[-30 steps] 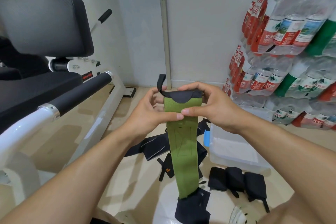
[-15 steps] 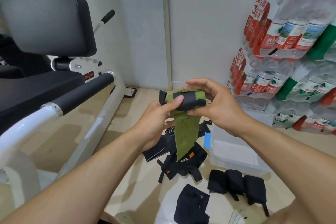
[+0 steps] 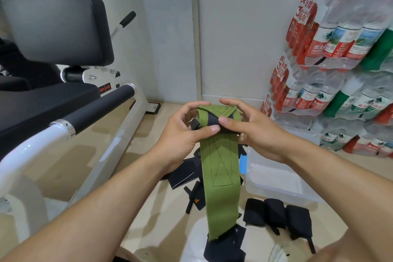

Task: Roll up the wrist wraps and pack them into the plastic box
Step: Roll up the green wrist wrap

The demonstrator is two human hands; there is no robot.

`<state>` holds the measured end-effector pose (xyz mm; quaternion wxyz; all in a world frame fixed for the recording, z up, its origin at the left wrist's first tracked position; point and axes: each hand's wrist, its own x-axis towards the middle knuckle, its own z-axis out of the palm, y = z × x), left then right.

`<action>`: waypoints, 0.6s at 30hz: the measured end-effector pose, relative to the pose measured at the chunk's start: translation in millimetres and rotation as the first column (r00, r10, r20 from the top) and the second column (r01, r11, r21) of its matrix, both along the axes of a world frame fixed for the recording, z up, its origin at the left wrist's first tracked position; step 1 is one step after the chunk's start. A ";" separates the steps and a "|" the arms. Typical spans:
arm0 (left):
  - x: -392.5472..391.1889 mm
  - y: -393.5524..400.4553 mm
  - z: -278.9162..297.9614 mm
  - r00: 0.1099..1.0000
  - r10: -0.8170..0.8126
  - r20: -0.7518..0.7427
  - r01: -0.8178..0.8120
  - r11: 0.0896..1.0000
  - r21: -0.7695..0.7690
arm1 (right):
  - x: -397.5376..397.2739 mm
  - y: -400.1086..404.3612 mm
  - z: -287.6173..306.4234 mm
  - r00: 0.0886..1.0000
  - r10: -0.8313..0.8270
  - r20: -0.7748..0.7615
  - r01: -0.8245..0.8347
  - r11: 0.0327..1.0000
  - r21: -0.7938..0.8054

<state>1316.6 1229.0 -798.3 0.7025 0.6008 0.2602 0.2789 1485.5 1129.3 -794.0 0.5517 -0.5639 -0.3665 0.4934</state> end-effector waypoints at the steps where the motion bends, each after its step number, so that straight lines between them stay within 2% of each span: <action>1: 0.2 0.3 -0.7 1.000 -0.001 -0.002 0.001 1.000 0.021 | -1.0 0.3 -0.2 1.000 0.002 -0.015 -0.003 1.000 -0.018; 5: 1.2 1.9 -3.3 1.000 -0.003 -0.023 0.005 0.996 0.087 | -2.6 0.1 -1.8 0.997 -0.008 -0.078 0.005 1.000 -0.030; 9: 3.0 3.0 -4.5 0.999 -0.005 -0.040 0.009 0.995 0.100 | -2.0 -0.8 -1.4 0.996 -0.041 -0.078 0.041 0.999 -0.005; 14: 2.1 4.9 -0.9 0.999 -0.023 -0.038 0.020 0.995 -0.099 | -0.5 0.0 -1.7 0.996 -0.088 -0.023 0.089 0.995 0.053; 18: 0.3 2.8 4.5 0.982 -0.175 -0.065 0.153 0.955 -0.253 | 4.1 0.4 0.2 0.996 -0.083 0.024 0.079 0.989 0.125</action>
